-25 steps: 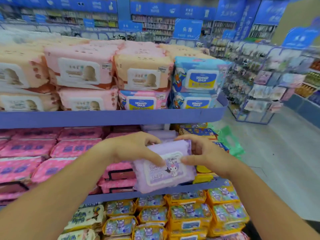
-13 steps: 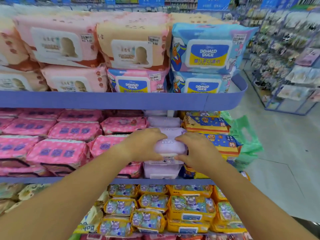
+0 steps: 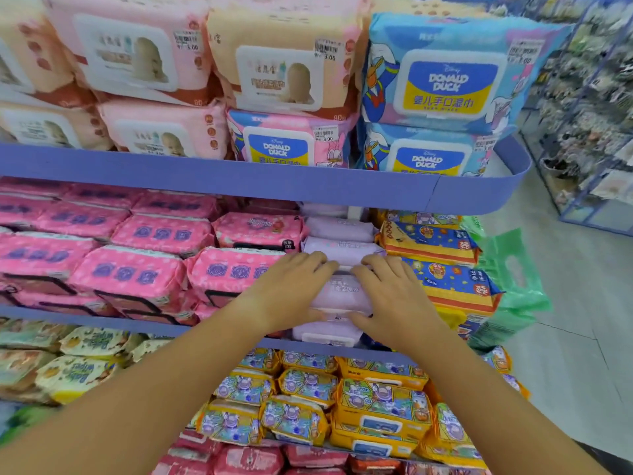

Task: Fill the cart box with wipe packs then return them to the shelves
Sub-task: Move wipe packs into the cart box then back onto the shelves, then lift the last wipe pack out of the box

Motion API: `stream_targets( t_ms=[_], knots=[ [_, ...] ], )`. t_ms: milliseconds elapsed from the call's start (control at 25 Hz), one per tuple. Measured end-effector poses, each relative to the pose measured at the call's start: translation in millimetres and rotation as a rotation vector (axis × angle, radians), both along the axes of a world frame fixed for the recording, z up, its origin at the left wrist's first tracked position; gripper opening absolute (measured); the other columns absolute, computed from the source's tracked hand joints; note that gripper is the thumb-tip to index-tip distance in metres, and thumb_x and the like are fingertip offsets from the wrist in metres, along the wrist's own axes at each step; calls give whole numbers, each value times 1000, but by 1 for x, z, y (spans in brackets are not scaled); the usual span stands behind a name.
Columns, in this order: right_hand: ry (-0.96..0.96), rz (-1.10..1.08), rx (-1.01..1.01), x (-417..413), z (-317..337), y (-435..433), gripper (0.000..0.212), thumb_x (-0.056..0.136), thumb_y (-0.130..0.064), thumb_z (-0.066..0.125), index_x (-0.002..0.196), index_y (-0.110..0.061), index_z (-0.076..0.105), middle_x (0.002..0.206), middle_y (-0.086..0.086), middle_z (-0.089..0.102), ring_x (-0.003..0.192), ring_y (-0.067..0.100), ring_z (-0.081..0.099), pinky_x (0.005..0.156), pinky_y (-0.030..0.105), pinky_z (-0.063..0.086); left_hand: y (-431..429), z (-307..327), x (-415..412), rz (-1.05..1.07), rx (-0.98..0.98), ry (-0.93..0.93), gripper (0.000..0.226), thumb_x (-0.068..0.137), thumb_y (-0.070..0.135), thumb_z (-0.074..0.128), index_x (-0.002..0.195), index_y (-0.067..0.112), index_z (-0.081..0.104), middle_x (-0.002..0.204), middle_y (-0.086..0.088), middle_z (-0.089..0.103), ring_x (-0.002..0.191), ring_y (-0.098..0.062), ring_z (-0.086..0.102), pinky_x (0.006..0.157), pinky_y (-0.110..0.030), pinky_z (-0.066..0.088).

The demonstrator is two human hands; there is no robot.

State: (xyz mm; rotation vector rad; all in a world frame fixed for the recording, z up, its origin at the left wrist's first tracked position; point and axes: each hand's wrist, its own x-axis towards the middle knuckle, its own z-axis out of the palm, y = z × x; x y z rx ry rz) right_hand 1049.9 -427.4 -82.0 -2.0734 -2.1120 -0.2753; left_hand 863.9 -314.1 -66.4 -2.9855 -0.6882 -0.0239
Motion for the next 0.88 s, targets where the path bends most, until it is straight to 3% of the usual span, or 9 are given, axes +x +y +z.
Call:
stream_targets(
  t_ms=[120, 240, 440, 600, 880],
  knots=[
    [58, 100, 52, -18, 3, 6, 63, 76, -53, 62, 122, -10, 63, 122, 12, 60, 110, 34, 55, 100, 44, 37, -10, 0, -19, 92, 31, 39, 81, 78, 34, 77, 148, 11, 43, 140, -11, 52, 125, -32, 54, 107, -44, 43],
    [68, 153, 44, -49, 13, 13, 63, 76, -50, 62, 121, -7, 63, 120, 15, 60, 107, 37, 55, 97, 46, 41, -14, -1, -44, 141, 36, -16, 82, 68, 24, 77, 144, 8, 49, 136, -17, 56, 125, -37, 55, 104, -49, 47],
    [106, 216, 60, -118, 10, 4, 63, 76, -51, 63, 120, -5, 63, 121, 16, 60, 109, 38, 54, 99, 48, 42, -35, 1, -131, 263, 43, -91, 97, 79, 34, 78, 158, 11, 28, 157, -18, 36, 144, -36, 36, 117, -47, 32],
    [117, 334, -14, -240, -16, 10, 64, 78, -52, 63, 121, -6, 61, 122, 14, 59, 110, 38, 55, 98, 49, 44, -70, -43, -281, 502, -44, -72, 86, 91, 36, 64, 160, 16, 17, 160, -12, 29, 148, -32, 28, 122, -44, 25],
    [101, 559, -276, -536, -96, 16, 85, 79, -65, 43, 142, -8, 49, 142, 13, 53, 134, 35, 46, 115, 48, 34, -134, -103, -595, 943, -163, 45, 86, 86, 48, 66, 156, 11, 30, 154, -17, 37, 142, -38, 38, 116, -51, 34]
  ],
)
